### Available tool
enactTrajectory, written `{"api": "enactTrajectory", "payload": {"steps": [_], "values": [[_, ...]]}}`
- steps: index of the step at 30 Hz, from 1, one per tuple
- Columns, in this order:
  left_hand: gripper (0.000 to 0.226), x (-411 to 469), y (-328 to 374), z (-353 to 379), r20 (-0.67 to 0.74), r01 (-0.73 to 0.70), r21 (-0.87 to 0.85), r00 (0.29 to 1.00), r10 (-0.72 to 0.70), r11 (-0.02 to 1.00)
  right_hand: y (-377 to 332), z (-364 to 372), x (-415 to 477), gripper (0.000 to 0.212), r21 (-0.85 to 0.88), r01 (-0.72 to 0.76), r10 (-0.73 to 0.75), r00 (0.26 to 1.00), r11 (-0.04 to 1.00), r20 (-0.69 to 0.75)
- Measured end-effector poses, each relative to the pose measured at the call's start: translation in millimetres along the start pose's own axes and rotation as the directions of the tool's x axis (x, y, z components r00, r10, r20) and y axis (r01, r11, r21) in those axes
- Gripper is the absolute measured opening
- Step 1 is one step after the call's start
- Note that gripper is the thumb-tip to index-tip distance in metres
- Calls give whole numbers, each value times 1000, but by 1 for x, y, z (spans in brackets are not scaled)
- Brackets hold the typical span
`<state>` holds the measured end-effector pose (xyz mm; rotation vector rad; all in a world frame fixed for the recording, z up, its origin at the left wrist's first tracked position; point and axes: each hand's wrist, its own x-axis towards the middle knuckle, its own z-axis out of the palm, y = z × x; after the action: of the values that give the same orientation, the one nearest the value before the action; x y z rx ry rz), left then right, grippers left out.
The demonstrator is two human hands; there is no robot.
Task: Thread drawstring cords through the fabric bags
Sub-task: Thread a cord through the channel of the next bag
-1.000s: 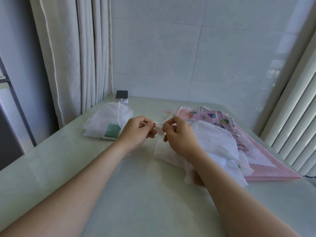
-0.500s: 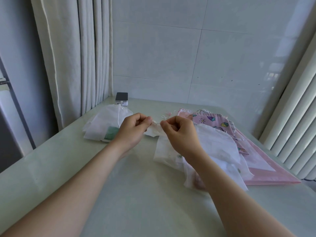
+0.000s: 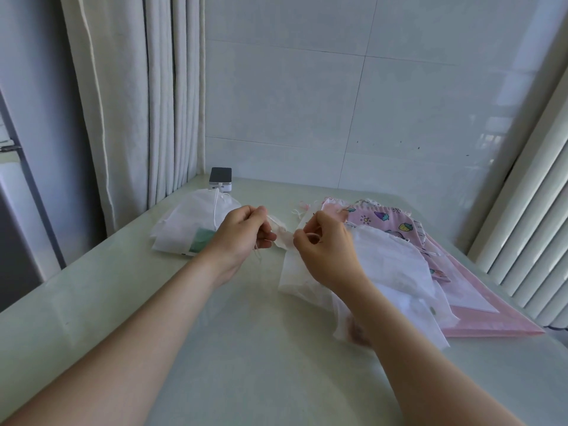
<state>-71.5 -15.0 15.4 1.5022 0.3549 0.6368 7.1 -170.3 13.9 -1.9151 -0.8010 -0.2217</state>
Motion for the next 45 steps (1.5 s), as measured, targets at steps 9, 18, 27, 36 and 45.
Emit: {"api": "enactTrajectory", "payload": {"steps": [9,18,27,36,45], "values": [[26,-16,9,9,-46,-79,-6,996,79,997,-3,5,-8,10,-45,-39,49,962,998,270],[35,-15,4,4,86,-96,167,993,82,981,2,6,-4,8,-34,2,1,997,999,74],[40,-16,2,6,176,-98,180,982,66,979,-7,0,-7,25,197,135,-172,967,971,186],[37,-12,3,-1,245,-36,158,970,-4,987,-1,2,-4,8,182,142,-156,986,973,64],[34,-14,3,-3,296,-106,160,954,55,981,-12,-1,-9,16,273,-76,58,996,959,75]]}}
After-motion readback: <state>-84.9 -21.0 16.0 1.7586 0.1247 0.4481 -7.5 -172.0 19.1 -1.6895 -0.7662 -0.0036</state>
